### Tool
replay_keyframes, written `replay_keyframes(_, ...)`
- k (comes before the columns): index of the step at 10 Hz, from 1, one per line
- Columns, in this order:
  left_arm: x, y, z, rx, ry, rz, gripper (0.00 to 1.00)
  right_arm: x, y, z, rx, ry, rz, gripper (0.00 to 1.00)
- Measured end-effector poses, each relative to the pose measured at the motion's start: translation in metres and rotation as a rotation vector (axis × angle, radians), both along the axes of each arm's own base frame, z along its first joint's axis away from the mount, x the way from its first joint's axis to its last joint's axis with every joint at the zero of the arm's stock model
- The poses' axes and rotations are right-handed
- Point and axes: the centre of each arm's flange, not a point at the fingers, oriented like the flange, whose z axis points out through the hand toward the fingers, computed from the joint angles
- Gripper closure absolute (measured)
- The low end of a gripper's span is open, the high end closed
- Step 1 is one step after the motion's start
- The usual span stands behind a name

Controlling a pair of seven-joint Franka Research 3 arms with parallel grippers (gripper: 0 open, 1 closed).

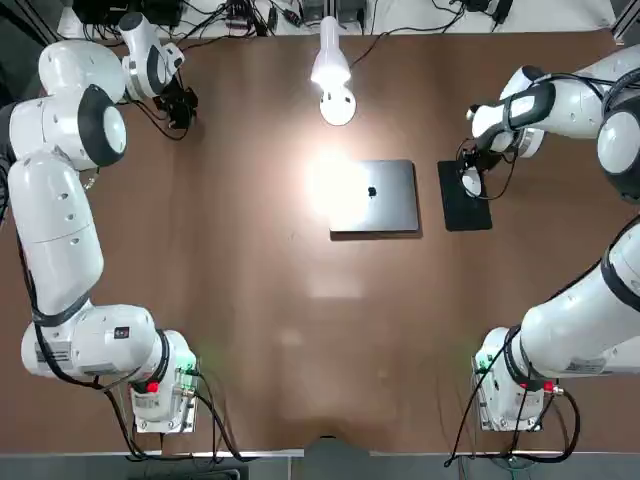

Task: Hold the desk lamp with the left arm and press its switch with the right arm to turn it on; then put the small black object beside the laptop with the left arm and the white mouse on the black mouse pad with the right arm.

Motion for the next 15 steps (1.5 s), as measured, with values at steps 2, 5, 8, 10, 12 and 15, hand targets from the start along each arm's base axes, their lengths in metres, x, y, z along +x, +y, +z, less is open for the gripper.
replay_keyframes(2, 0.001, 0.004, 0.003, 0.004, -0.005, 0.004, 0.18, -0.004, -0.005, -0.004, 0.000, 0.013, -0.014, 0.25)
replay_keyframes(5, 0.002, 0.004, 0.007, 0.005, -0.016, 0.003, 0.19, 0.001, -0.007, 0.008, 0.004, 0.007, -0.017, 0.00)
replay_keyframes(8, -0.001, -0.027, 0.037, -0.033, -0.040, 0.024, 0.19, 0.059, 0.010, 0.135, 0.052, 0.004, -0.014, 0.00)
replay_keyframes(10, -0.025, -0.076, 0.057, -0.078, -0.016, 0.060, 0.19, 0.093, 0.005, 0.234, 0.022, -0.023, 0.002, 0.00)
replay_keyframes(12, -0.062, -0.136, 0.067, -0.082, 0.027, 0.095, 0.19, 0.108, -0.005, 0.303, -0.039, -0.024, -0.048, 0.00)
replay_keyframes(15, -0.130, -0.236, 0.067, -0.052, 0.092, 0.151, 0.19, 0.112, -0.031, 0.390, -0.104, -0.057, -0.074, 0.00)
